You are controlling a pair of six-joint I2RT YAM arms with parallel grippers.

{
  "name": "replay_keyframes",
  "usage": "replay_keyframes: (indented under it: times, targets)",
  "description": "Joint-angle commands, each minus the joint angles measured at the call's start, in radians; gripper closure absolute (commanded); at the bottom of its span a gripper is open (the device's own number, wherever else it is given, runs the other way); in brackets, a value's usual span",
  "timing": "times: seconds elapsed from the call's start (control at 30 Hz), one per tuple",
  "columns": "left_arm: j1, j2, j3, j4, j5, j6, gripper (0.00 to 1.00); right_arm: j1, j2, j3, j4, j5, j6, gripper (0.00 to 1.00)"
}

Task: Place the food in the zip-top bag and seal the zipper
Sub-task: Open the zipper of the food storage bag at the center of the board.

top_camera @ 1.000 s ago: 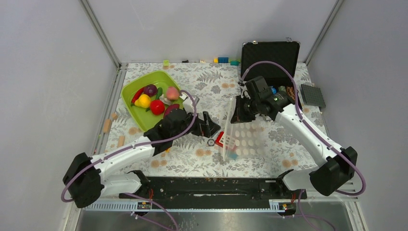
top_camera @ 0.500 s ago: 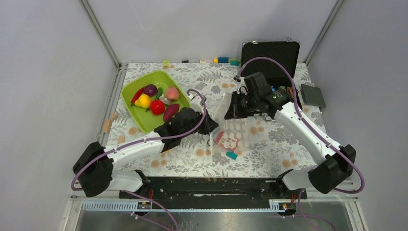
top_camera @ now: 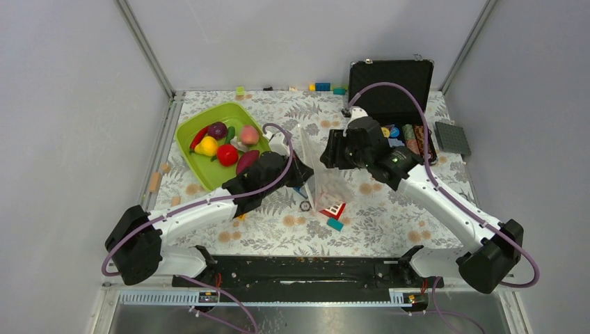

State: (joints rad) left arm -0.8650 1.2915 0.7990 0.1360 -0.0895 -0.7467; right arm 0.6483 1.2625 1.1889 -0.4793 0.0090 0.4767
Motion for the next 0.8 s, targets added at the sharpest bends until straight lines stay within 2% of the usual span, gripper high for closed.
replay_keyframes:
  times: [0.0, 0.27, 0.77]
  targets:
    - [-0.002, -0.018, 0.033, 0.085, 0.027, -0.049, 1.0, 0.061, 0.036, 0.019, 0.122, 0.129, 0.025, 0.46]
    - [-0.002, -0.018, 0.023, 0.104, 0.046, -0.062, 1.0, 0.127, 0.054, 0.011, 0.15, 0.14, 0.012, 0.46]
    - [-0.003, -0.008, 0.023, 0.098, 0.047, -0.053, 1.0, 0.158, 0.028, 0.006, 0.156, 0.189, 0.014, 0.45]
